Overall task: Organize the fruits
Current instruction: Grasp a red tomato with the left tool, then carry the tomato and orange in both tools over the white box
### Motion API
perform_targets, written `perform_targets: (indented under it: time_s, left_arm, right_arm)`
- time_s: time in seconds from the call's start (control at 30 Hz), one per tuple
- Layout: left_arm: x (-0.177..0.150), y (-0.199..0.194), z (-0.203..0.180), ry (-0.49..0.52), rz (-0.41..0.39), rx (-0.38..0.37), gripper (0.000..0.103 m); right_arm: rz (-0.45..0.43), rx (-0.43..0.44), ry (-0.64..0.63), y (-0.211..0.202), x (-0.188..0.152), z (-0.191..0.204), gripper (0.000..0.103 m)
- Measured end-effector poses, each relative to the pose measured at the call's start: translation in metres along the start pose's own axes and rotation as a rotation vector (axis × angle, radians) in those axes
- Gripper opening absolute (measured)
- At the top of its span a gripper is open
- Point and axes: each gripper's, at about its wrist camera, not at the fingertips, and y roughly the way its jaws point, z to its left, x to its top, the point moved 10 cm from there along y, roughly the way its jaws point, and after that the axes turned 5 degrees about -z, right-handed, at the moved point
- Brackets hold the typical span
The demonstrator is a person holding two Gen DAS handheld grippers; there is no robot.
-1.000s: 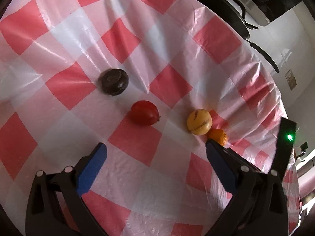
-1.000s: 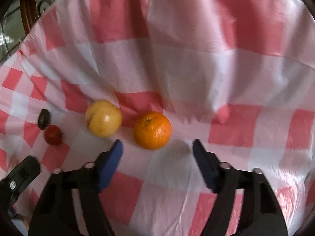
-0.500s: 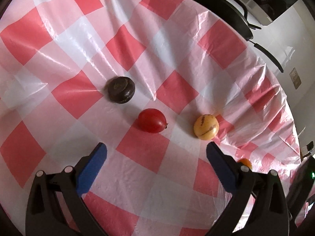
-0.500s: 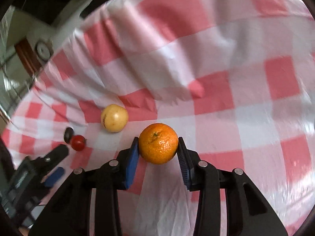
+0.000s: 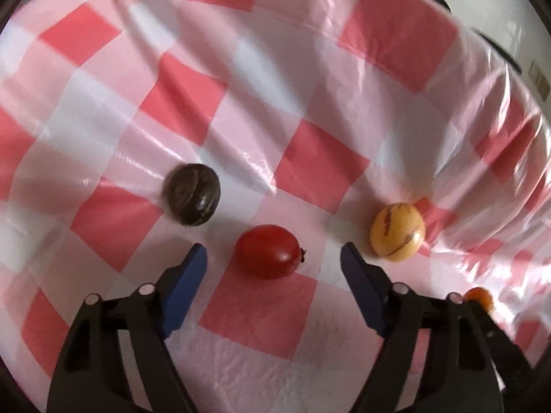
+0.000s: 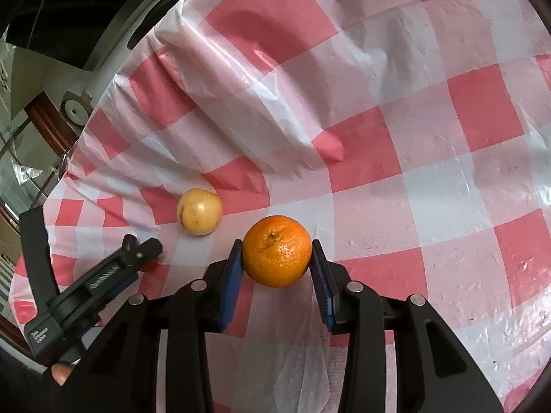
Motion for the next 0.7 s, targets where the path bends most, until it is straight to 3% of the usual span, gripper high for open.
perform_targets:
  time_s: [0.07, 0.13, 0.17, 0.37, 0.47, 0.7]
  left_arm:
    - [0.001, 0.002, 0.0, 0.017, 0.003, 0.02, 0.066]
    - [0.003, 0.002, 0.002, 0.023, 0.001, 0.033, 0.043]
    - [0.003, 0.002, 0.002, 0.029, 0.002, 0.025, 0.038]
    - [0.005, -0.005, 0.011, 0.005, -0.022, 0.0, 0.038]
    - [0.007, -0.016, 0.014, 0.023, -0.065, 0.026, 0.037]
    - [-0.026, -0.086, 0.033, 0.04, -0.159, 0.024, 0.037]
  right_arm:
    - [-0.001, 0.0, 0.0, 0.002, -0.001, 0.003, 0.038]
    - [-0.001, 0.001, 0.0, 0.002, -0.001, 0.003, 0.038]
    - [-0.001, 0.001, 0.0, 0.002, -0.001, 0.003, 0.038]
    - [-0.001, 0.027, 0.011, -0.001, 0.001, 0.002, 0.038]
    - [-0.011, 0.044, 0.024, -0.002, 0.004, -0.001, 0.038]
    - [-0.069, 0.057, 0.058, -0.015, 0.01, -0.006, 0.038]
